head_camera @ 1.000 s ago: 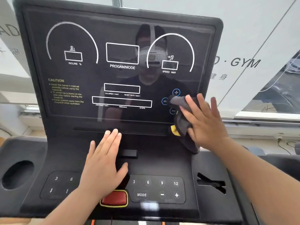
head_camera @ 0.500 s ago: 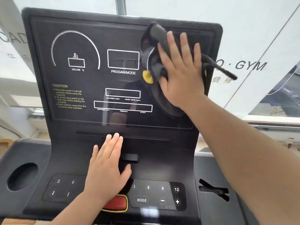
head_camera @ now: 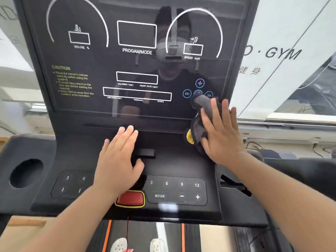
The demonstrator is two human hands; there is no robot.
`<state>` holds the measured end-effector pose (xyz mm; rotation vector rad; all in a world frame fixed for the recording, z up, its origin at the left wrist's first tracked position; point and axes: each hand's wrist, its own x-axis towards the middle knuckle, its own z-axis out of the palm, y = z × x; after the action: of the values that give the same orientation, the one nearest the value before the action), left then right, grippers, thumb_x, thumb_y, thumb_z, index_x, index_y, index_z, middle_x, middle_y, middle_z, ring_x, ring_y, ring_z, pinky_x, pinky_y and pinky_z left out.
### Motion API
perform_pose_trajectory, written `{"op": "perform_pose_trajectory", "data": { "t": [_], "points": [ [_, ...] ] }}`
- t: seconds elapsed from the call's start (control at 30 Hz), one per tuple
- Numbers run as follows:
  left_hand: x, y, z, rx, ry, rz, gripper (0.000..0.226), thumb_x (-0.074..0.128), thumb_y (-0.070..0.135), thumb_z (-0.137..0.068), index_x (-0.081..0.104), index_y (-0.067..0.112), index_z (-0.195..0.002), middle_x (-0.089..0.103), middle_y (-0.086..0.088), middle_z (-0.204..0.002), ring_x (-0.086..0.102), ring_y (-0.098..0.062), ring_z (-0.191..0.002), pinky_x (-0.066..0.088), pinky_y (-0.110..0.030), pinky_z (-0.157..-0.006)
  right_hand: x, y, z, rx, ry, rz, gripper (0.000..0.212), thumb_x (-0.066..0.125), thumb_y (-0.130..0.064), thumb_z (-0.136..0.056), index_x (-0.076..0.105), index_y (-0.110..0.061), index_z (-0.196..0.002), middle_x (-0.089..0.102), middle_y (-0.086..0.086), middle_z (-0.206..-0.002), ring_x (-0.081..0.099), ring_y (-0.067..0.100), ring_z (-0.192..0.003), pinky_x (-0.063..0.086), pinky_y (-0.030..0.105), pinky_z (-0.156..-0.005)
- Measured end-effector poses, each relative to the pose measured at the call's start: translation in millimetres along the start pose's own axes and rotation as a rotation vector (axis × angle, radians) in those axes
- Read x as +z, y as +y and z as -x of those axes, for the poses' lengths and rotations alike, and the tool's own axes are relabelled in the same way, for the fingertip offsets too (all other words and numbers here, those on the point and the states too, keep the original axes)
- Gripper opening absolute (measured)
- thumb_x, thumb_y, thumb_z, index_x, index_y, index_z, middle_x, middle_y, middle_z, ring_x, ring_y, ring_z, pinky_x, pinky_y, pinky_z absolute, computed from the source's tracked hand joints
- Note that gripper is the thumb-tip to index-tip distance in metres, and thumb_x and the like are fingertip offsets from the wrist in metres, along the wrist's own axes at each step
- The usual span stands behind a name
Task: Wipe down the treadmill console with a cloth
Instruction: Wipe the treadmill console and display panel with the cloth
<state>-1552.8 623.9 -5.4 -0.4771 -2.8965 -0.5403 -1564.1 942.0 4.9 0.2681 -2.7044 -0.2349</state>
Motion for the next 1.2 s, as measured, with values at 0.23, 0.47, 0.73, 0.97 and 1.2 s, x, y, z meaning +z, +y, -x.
{"op": "perform_pose_trajectory", "data": {
  "t": [0.23,0.47,0.73,0.97,1.2],
  "points": [
    [-6,-22,22,0.085,0.063,-0.019,0.056,0.052,0.038,-0.081,0.063,0.009,-0.128,0.047,-0.011,-0.152,0.049,-0.034,-0.135,0.037,-0.056,-0.111,22,-45,83,-0.079,-0.353,-0.105,0.079,0.036,-0.055,-0.095,0.016,-0.020,-0.162,-0.002,0.010,-0.173,-0.019,0.033,-0.156,0.001,0.060,-0.122],
    [-1,-38,64,-0.036,-0.014,-0.028,0.055,0.049,0.043,-0.082,0.064,0.010,-0.123,0.049,-0.014,-0.149,0.052,-0.036,-0.128,0.042,-0.051,-0.105,-4,-91,101,-0.262,-0.480,-0.228,0.078,0.038,-0.054,-0.093,0.025,-0.020,-0.163,0.006,0.006,-0.173,0.001,0.030,-0.159,0.001,0.054,-0.122],
    [-15,-67,95,-0.237,-0.005,-0.122,0.059,0.044,0.047,-0.082,0.064,0.010,-0.124,0.053,-0.017,-0.145,0.050,-0.039,-0.127,0.042,-0.057,-0.100,-12,-87,130,-0.303,-0.477,-0.205,0.082,0.045,-0.054,-0.087,0.028,-0.020,-0.160,0.020,0.004,-0.170,0.021,0.030,-0.156,0.012,0.051,-0.121],
    [-17,-91,121,-0.397,-0.027,-0.126,0.065,0.040,0.048,-0.084,0.061,0.007,-0.129,0.052,-0.020,-0.144,0.047,-0.040,-0.129,0.040,-0.056,-0.105,-11,-110,108,0.028,-0.569,-0.229,0.092,0.002,-0.079,-0.094,0.008,-0.020,-0.164,-0.009,0.004,-0.171,-0.009,0.028,-0.158,-0.004,0.050,-0.127],
    [-31,-122,128,-0.322,0.065,0.006,0.052,0.043,0.040,-0.087,0.067,0.008,-0.121,0.061,-0.012,-0.134,0.054,-0.034,-0.122,0.041,-0.050,-0.101,-22,-204,66,-0.125,-0.575,-0.317,0.098,0.028,-0.079,-0.092,0.001,-0.019,-0.164,-0.021,0.003,-0.167,-0.018,0.026,-0.157,-0.011,0.049,-0.126]
  ]
}}
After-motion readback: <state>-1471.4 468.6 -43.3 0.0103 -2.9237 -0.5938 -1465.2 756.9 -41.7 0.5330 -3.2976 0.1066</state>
